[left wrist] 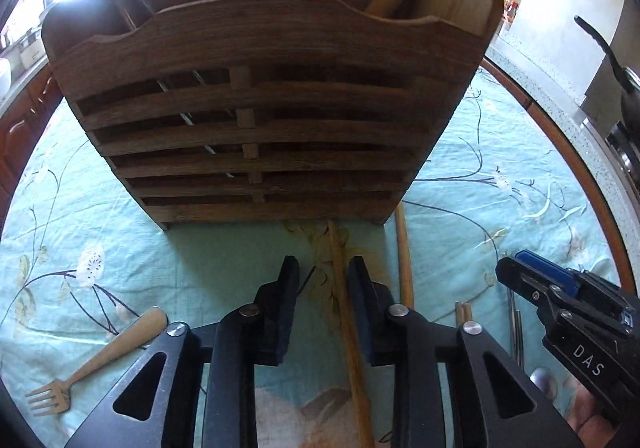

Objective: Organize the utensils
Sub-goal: 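Grasp a wooden chopstick with the left tool while the right tool grasps a metal chopstick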

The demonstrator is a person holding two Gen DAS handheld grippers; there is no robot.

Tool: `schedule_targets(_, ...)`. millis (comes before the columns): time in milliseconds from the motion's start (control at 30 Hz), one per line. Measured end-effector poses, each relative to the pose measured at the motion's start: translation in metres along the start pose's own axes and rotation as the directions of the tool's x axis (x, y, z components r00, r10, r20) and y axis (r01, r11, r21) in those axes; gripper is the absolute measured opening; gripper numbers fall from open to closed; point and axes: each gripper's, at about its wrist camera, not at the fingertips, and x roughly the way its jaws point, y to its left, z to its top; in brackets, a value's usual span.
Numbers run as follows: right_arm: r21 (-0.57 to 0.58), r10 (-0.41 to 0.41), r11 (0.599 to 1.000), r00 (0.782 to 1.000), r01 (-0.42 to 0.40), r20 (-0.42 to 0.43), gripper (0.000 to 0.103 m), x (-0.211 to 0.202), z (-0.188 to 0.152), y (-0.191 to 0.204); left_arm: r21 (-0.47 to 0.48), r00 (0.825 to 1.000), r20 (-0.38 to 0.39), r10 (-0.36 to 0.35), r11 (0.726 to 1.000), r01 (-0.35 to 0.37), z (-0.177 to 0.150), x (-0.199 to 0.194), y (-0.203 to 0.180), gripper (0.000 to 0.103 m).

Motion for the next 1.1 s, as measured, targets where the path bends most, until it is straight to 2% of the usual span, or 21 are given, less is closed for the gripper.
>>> schedule_targets(33, -0.019, -0.018, 1.000, 1.000, 0.018, 0.002, 0.022, 0.000, -0.001, 0.003, 0.010, 1.000, 0.001, 0.006, 1.000, -0.006, 0.000, 0.002, -0.003, 0.019)
schedule_targets(100, -0.052, -0.044, 0.998, 0.999, 0.045, 0.006, 0.020, 0.001, -0.003, 0.008, 0.029, 1.000, 0.004, 0.012, 1.000, -0.012, -0.002, 0.005, -0.007, 0.008)
schedule_targets(133, -0.061, -0.053, 0.997, 0.999, 0.053, 0.009, 0.017, 0.000, -0.004, 0.010, 0.040, 1.000, 0.006, 0.012, 0.999, -0.012, -0.004, 0.006, -0.009, 0.007)
schedule_targets(167, -0.065, -0.060, 0.996, 0.998, 0.060, 0.009, 0.010, 0.000, -0.004, 0.010, 0.051, 1.000, 0.009, 0.008, 0.999, -0.009, -0.006, 0.006, -0.010, 0.007)
schedule_targets(200, -0.065, -0.058, 0.996, 0.998, 0.058, 0.008, 0.008, 0.000, -0.004, 0.010, 0.063, 1.000, 0.012, 0.005, 0.998, -0.006, -0.008, 0.006, -0.012, 0.006)
schedule_targets(433, -0.027, -0.001, 1.000, 1.000, 0.001, 0.004, 0.008, 0.000, -0.004, 0.004, 0.062, 0.998, -0.027, -0.060, 0.996, 0.062, -0.024, 0.002, -0.005, 0.005)
schedule_targets(600, -0.024, 0.001, 1.000, 1.000, -0.001, -0.001, 0.009, 0.000, -0.002, 0.007, 0.067, 0.998, -0.054, -0.028, 0.997, 0.031, -0.013, 0.011, -0.008, 0.007)
schedule_targets(700, -0.030, 0.003, 1.000, 1.000, -0.003, 0.001, 0.009, 0.002, -0.002, 0.007, 0.110, 0.999, -0.046, 0.005, 0.994, 0.000, -0.011, 0.014, -0.023, 0.007)
schedule_targets(833, -0.021, 0.011, 1.000, 1.000, -0.011, 0.005, 0.006, 0.002, -0.002, 0.005, 0.126, 0.999, -0.033, -0.009, 0.992, 0.014, -0.011, 0.020, -0.029, 0.004)
schedule_targets(933, 0.028, 0.083, 0.996, 0.997, -0.083, 0.003, 0.005, -0.002, -0.001, 0.001, 0.087, 0.998, -0.033, -0.048, 0.995, 0.051, -0.012, 0.016, -0.020, 0.003)
schedule_targets(1100, 0.027, 0.159, 0.987, 0.985, -0.161, 0.072, 0.004, -0.039, -0.001, 0.009, 0.022, 0.992, 0.045, -0.116, 0.993, 0.115, -0.019, -0.025, 0.001, 0.003)
